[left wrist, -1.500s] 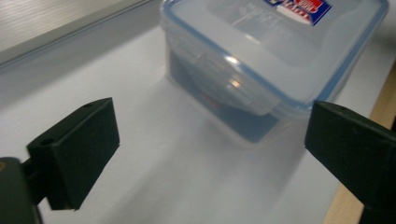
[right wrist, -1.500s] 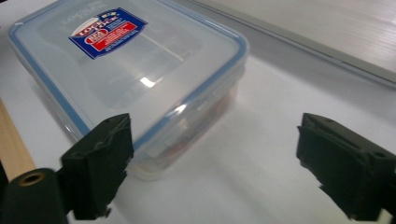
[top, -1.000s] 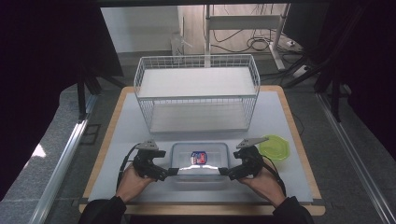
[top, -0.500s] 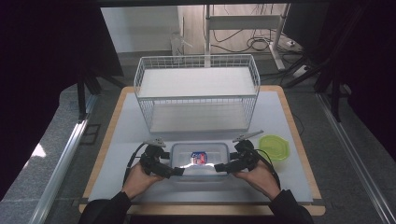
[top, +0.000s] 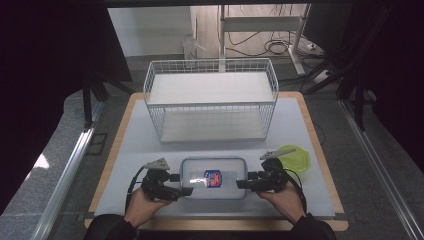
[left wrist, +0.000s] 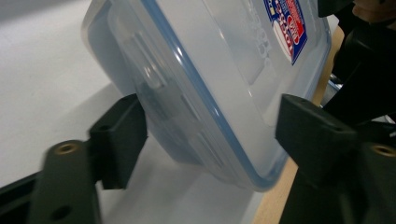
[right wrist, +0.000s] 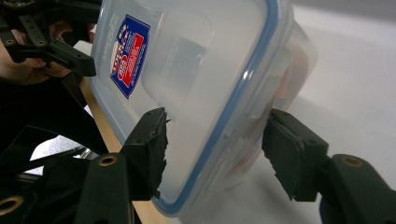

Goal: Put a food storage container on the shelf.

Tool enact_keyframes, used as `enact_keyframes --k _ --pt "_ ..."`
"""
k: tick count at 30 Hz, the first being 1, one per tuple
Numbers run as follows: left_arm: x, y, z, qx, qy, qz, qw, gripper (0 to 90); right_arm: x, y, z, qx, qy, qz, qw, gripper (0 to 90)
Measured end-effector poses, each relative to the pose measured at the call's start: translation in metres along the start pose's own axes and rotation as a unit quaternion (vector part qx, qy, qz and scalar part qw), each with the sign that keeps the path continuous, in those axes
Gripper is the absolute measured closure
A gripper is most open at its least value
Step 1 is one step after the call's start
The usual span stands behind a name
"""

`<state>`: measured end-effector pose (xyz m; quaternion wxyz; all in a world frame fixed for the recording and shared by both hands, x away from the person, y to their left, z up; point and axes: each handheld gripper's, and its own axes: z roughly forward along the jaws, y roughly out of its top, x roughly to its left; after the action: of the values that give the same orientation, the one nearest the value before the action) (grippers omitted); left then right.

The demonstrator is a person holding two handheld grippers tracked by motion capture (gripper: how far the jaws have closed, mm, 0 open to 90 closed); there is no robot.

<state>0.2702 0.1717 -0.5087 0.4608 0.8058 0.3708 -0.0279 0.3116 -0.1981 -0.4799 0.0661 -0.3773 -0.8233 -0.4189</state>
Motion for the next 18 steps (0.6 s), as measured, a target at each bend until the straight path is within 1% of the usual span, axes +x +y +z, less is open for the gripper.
enact_keyframes --k 2,3,4,5,7,11,13,14,15,17,18 --pt "0.002 -0.004 -0.005 -0.018 -0.011 -0.016 0.9997 35.8 0.0 -0.003 -0.003 -0.011 0.006 0.003 0.9999 47.6" --pt "0.005 -0.006 -0.007 -0.027 -0.021 -0.027 0.999 40.3 0.0 -0.005 -0.004 -0.017 0.01 0.007 0.9998 49.3" --pt "0.007 -0.008 -0.008 -0.033 -0.03 -0.037 0.9983 43.0 0.0 -0.007 -0.005 -0.023 0.014 0.012 0.9996 50.0" --pt "0.008 -0.007 -0.008 -0.033 -0.032 -0.038 0.9982 43.8 0.0 -0.009 -0.006 -0.027 0.014 0.01 0.9995 50.1" --pt "0.009 -0.005 -0.007 -0.033 -0.029 -0.04 0.9982 43.4 0.001 -0.01 -0.006 -0.03 0.012 0.013 0.9994 50.0" --pt "0.01 -0.003 -0.006 -0.04 -0.027 -0.054 0.9974 43.8 0.0 -0.01 -0.005 -0.036 0.01 0.02 0.9991 50.5" --pt "0.01 -0.002 -0.008 -0.05 -0.019 -0.054 0.9971 46.0 0.001 -0.01 -0.006 -0.042 0.008 0.024 0.9988 53.3" --pt "0.01 -0.001 -0.008 -0.053 -0.017 -0.051 0.9972 47.7 0.001 -0.01 -0.006 -0.046 0.007 0.023 0.9987 54.0" --pt "0.011 0.0 -0.008 -0.052 -0.016 -0.05 0.9972 48.0 0.003 -0.01 -0.007 -0.047 0.001 0.017 0.9987 53.6" --pt "0.012 0.0 -0.007 -0.055 -0.018 -0.057 0.9967 48.1 0.003 -0.009 -0.006 -0.051 -0.006 0.017 0.9985 53.4" --pt "0.013 0.0 -0.007 -0.056 -0.019 -0.06 0.9965 48.1 0.003 -0.009 -0.005 -0.053 -0.005 0.019 0.9984 53.4"
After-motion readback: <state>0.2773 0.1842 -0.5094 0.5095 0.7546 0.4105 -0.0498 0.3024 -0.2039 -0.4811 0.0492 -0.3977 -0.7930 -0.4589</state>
